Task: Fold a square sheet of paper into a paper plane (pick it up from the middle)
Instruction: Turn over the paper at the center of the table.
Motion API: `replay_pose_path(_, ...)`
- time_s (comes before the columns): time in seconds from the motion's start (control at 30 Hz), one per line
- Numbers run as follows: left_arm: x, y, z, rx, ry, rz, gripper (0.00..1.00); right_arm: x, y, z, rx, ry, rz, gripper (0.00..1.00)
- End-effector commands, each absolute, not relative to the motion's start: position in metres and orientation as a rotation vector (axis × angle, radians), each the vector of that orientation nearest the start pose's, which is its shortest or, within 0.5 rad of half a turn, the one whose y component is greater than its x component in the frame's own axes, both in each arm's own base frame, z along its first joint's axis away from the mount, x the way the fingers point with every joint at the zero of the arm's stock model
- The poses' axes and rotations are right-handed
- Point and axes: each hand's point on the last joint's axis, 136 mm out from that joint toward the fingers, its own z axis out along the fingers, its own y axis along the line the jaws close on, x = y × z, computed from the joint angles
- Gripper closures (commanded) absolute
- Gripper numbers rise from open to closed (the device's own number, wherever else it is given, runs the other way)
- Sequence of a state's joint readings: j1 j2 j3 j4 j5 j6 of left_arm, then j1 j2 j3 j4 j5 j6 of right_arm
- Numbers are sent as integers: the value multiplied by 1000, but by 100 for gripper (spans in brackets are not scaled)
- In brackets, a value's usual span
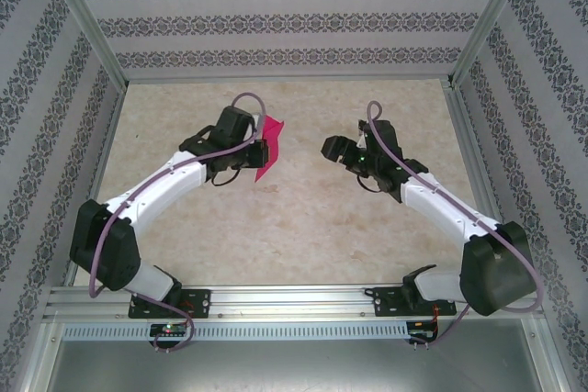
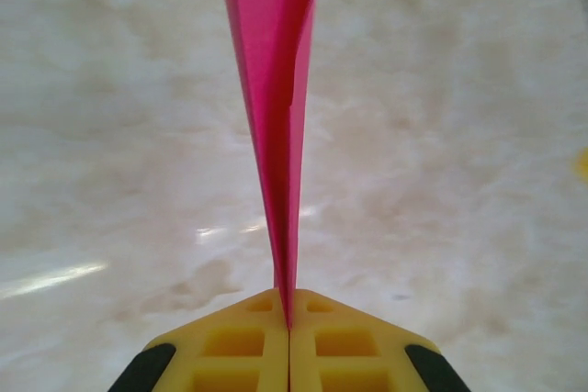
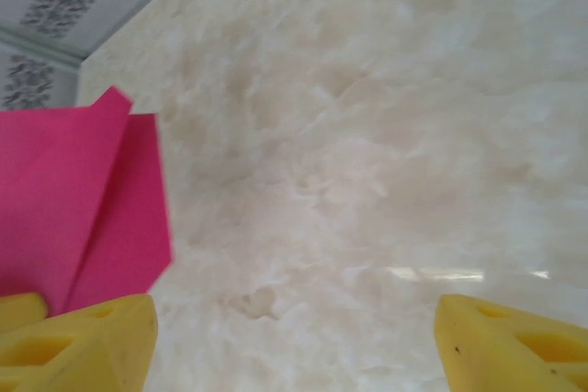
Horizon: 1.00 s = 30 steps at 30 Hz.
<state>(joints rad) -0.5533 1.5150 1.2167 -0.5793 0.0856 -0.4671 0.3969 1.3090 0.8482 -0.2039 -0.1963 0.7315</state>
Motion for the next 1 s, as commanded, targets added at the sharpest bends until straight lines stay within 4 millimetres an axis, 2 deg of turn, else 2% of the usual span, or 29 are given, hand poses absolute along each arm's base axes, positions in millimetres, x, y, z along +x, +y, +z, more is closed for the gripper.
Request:
replay_pose_path(0.0,331,-174,141,280,2637,147,92,338,149,144,344,2371,594,20)
replay_pose_path(0.07,337,-174,141,313,2607,316,92,335,141,139,378,2374,554,20)
replay_pose_path(0.23,347,-187,128,369,2561,563,88,327,126,128,453,2383,502,20)
replay_pose_path(0.33,353,-206,113,397,2559,611,87,323,120,121,495,2385,488,19)
replay_pose_path(0.4,353,-225,96,402,2609,542,87,320,114,117,531,2388,484,20)
replay_pose_path(0.53,343,-274,63,388,2752,228,81,315,108,116,576,2386,490,20)
replay_pose_path(0.67,340,-311,61,375,2804,-54,62,310,105,118,595,2374,493,20)
replay_pose_path(0.77,343,-322,76,351,2806,-248,56,307,106,120,598,2368,514,20)
replay_pose_path(0.83,348,-322,88,306,2791,-379,52,306,109,119,588,2374,527,20)
replay_pose_path(0.9,352,-315,100,260,2768,-474,46,306,117,119,568,2385,546,21)
replay_pose_path(0.97,357,-301,111,201,2744,-545,41,306,134,118,530,2400,570,23)
